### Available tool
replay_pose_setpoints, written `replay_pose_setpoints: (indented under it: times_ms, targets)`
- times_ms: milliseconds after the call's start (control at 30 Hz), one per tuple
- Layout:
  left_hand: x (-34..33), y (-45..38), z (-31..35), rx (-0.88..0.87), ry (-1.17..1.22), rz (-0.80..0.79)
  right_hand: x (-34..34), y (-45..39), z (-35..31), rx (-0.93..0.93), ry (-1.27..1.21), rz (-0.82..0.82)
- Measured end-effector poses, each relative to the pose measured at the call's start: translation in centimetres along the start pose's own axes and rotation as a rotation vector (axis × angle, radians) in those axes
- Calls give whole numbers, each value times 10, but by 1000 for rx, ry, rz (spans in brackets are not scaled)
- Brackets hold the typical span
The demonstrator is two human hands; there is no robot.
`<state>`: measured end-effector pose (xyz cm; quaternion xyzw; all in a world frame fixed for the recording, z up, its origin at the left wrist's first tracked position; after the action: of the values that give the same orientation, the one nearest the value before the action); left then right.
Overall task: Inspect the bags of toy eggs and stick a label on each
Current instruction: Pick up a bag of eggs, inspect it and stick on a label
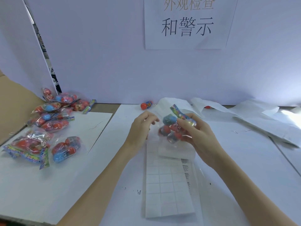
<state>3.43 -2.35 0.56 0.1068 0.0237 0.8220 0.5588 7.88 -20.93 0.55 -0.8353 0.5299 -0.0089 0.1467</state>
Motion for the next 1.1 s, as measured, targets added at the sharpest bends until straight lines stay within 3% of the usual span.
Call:
replay_pose_setpoints:
  times_ms: [133, 300, 400, 500, 667, 833, 1100]
  targets:
    - [-16, 5, 5, -62, 52, -164, -2, 2, -6, 14, 42, -62]
    - [-6, 0, 5, -122, 103, -19, 4, 1, -8, 63, 187, 25]
    - [-5, 1, 6, -125, 125, 15, 1, 1, -7, 43, 84, 45]
    - [5, 0, 4, -106, 157, 80, -6, 3, -5, -2, 16, -47]
    - [4, -2, 0, 50, 184, 2, -3, 2, -5, -7, 68, -62]
    - [-4, 1, 0, 0, 161, -75, -13, 7, -6, -1, 121, -196]
    - [12, 8, 17, -236, 152, 169, -6, 4, -4, 10, 87, -44]
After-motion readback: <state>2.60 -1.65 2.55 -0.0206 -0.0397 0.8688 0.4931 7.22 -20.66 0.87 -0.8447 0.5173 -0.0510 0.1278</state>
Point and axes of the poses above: each hand's wrist, its own y-axis away from the middle knuckle, its own x-axis out of the back of the hand, z = x × y, the point moved 8 cm from there along -y, towards the middle knuckle, and after that the axes turned 13 degrees about x, right-handed, at the moved point
